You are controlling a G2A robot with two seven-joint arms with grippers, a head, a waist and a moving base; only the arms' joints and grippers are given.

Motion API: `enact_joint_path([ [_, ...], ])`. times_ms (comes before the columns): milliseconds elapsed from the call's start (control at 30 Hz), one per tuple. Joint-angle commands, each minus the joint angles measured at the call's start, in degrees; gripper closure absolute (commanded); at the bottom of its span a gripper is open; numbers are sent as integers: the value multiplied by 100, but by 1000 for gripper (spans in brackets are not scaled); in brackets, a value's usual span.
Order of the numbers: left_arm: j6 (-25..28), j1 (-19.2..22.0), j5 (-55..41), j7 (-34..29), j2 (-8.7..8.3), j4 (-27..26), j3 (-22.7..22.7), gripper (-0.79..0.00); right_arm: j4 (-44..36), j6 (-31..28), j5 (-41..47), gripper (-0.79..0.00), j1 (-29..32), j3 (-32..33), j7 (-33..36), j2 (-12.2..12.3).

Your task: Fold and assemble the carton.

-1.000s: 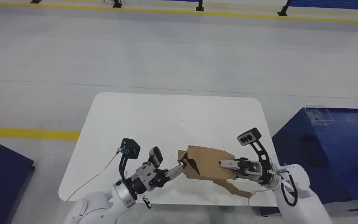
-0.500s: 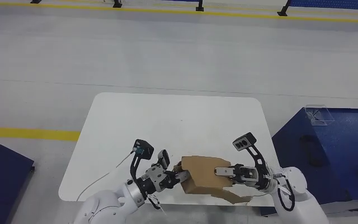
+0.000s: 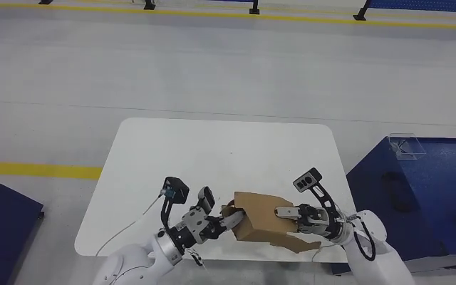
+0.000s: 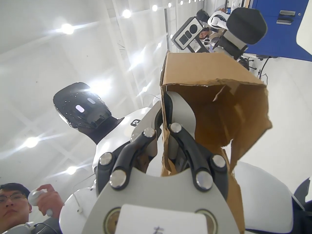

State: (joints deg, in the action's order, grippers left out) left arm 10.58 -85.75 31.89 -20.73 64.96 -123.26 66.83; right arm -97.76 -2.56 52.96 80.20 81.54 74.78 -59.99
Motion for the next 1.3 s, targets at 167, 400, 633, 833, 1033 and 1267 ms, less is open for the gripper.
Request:
enact_joint_path([
  [167,634,-568,90,756,-62,-118,582,-785,-8,304,372,0,20,-11,-229,-17],
  [400,775,-807,203,700,-93,-230,771,-785,16,566,433,0,17,-81,-61,-15],
  [633,556,-708,469,757,-61,-183,563,-785,-6,616,286,0,25,-155,157,-7],
  [833,209,-480,396,672,-22,3,447,-785,-84,615,297,0,72,-172,362,0],
  [1033,3,-187,275,316,11,199,268,-785,-156,658,329,0,97,-184,504,7],
  [1267,8,-85,198,475,39,218,255,-785,-57,690,722,0,-2,-131,229,-17],
])
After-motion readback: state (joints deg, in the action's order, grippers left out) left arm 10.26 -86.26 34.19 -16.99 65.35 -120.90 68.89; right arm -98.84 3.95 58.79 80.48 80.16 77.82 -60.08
